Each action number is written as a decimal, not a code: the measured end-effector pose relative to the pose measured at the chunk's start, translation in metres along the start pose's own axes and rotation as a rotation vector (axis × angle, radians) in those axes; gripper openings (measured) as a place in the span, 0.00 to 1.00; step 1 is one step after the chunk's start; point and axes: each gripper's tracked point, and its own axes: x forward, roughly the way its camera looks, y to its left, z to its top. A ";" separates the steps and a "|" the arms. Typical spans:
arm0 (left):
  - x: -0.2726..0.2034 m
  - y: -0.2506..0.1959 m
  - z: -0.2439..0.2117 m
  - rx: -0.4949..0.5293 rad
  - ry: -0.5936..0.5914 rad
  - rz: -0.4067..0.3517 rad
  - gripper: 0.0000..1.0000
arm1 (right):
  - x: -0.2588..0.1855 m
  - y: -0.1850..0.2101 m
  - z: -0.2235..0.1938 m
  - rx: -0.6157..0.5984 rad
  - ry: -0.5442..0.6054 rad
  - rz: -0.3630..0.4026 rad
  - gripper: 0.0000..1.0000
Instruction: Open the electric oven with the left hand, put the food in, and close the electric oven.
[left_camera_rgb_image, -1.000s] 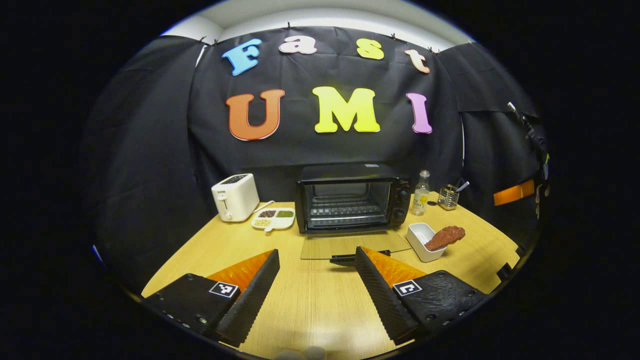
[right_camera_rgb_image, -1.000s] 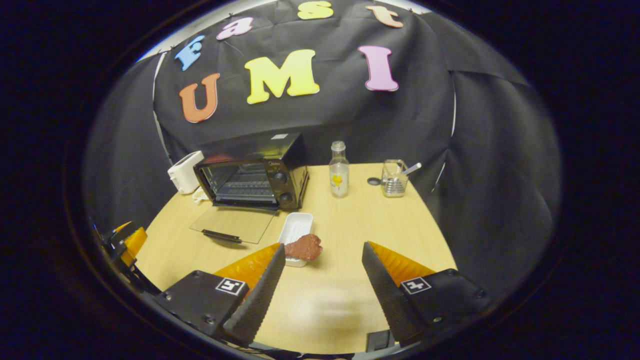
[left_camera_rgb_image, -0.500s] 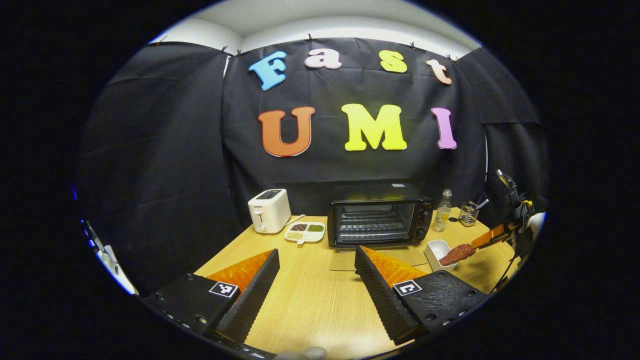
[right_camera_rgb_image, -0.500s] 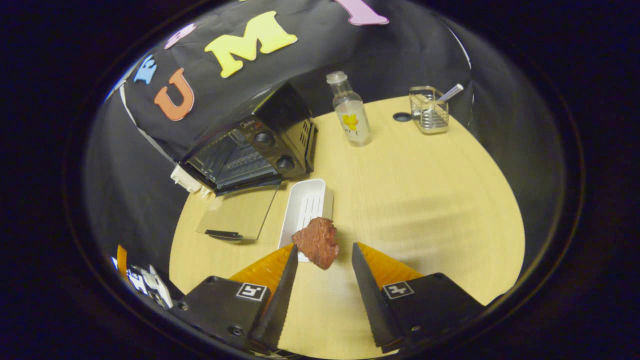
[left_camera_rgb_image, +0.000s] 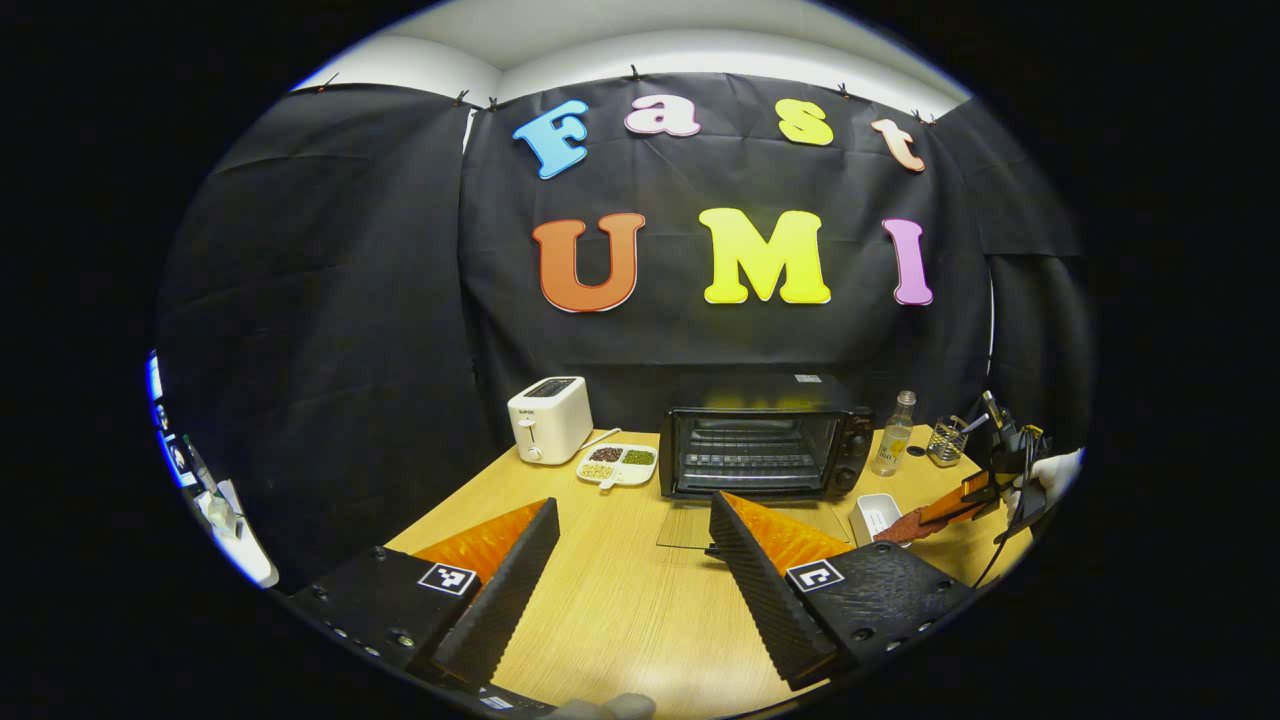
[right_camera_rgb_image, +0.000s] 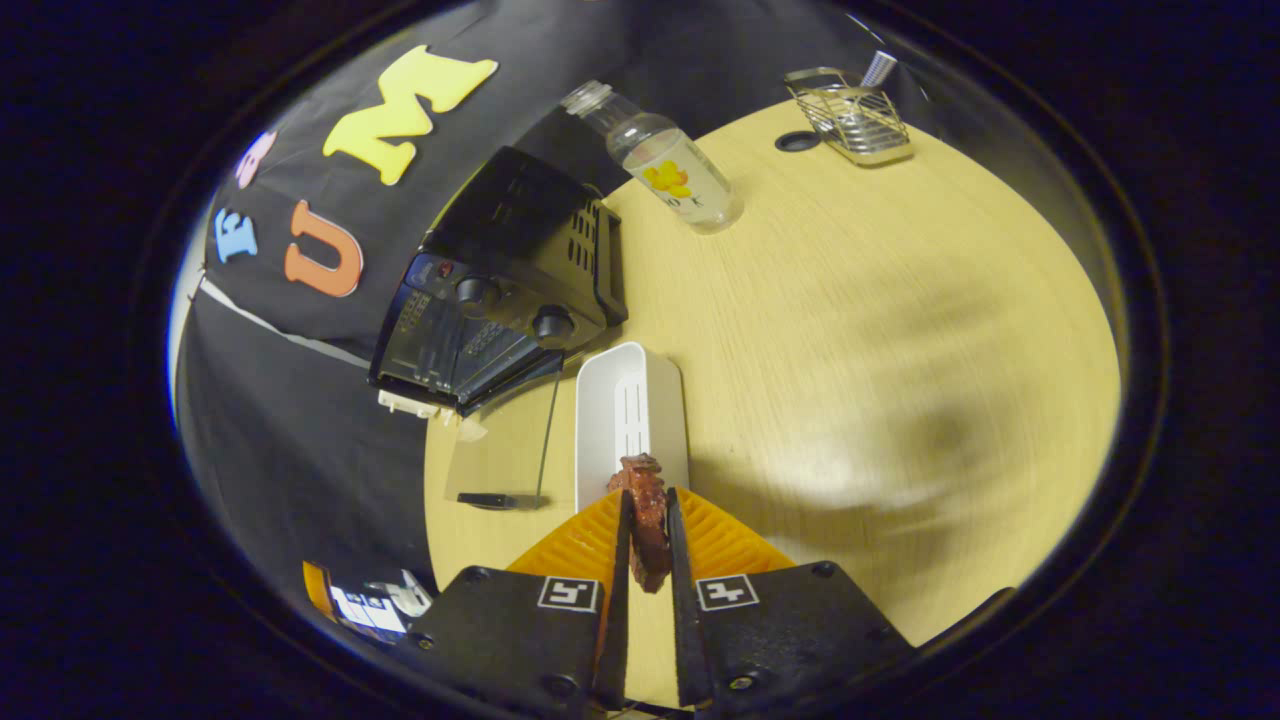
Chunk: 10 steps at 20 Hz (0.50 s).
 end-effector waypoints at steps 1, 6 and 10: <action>0.000 -0.002 0.003 -0.004 -0.005 -0.002 0.97 | 0.002 0.000 0.001 0.030 0.006 0.015 0.22; -0.004 -0.001 0.002 -0.001 -0.002 0.011 0.96 | -0.002 0.002 0.000 0.047 0.020 0.026 0.15; -0.018 0.002 -0.002 -0.020 0.000 -0.004 0.97 | -0.015 0.017 0.004 0.027 -0.025 0.031 0.14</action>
